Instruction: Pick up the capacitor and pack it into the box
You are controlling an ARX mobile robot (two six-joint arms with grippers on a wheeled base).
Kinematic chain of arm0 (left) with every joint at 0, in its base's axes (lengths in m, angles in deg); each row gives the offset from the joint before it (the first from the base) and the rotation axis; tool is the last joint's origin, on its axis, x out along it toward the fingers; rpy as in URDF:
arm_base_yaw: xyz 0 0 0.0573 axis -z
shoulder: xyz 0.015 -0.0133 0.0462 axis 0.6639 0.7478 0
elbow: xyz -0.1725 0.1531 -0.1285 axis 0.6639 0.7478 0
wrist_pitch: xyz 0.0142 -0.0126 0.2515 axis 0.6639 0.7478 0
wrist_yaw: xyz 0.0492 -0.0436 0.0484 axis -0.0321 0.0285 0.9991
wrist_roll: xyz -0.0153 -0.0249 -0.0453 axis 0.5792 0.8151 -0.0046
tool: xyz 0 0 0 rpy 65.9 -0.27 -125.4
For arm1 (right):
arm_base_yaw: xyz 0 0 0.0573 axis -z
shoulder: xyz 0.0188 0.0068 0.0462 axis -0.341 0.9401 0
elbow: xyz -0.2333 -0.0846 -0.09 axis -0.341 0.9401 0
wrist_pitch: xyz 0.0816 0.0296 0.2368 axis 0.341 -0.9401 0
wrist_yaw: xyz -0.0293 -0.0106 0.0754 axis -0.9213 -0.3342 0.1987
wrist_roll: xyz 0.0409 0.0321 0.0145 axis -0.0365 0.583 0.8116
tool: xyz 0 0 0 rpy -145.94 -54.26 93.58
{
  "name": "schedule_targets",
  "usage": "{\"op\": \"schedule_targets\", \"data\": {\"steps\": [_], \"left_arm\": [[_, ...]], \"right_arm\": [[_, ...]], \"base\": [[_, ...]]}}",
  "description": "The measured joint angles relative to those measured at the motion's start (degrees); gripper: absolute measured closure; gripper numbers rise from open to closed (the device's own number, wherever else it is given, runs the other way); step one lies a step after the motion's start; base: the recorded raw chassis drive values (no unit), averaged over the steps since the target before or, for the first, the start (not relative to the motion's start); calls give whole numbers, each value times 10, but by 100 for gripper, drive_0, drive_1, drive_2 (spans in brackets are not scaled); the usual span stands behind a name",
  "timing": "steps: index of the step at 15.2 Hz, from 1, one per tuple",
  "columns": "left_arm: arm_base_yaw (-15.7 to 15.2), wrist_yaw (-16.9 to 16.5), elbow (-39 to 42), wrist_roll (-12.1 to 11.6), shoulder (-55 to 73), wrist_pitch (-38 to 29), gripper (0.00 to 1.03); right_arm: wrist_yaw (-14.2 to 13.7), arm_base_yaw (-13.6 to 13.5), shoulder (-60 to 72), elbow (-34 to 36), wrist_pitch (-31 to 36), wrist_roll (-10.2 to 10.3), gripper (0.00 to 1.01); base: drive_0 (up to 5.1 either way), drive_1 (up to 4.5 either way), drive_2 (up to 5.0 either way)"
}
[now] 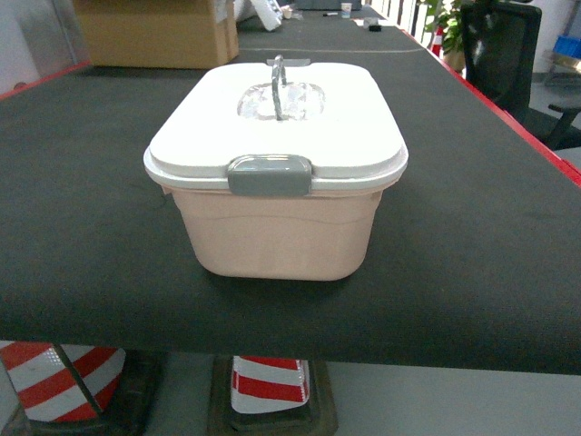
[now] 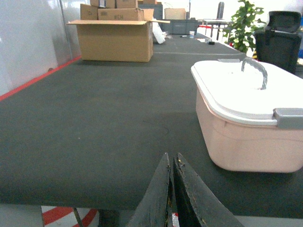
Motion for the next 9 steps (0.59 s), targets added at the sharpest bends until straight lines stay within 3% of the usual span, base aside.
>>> {"op": "schedule_targets", "data": {"steps": [3, 5, 9], "left_arm": [[-1, -1, 2, 1, 0, 11, 101], [-1, -1, 2, 1, 0, 11, 74], [-1, -1, 2, 1, 0, 11, 37]], "right_arm": [[0, 0, 0, 0, 0, 0, 3], [0, 0, 0, 0, 0, 0, 3], [0, 0, 0, 0, 0, 0, 3]], "base": [[0, 0, 0], [0, 0, 0], [0, 0, 0]]}}
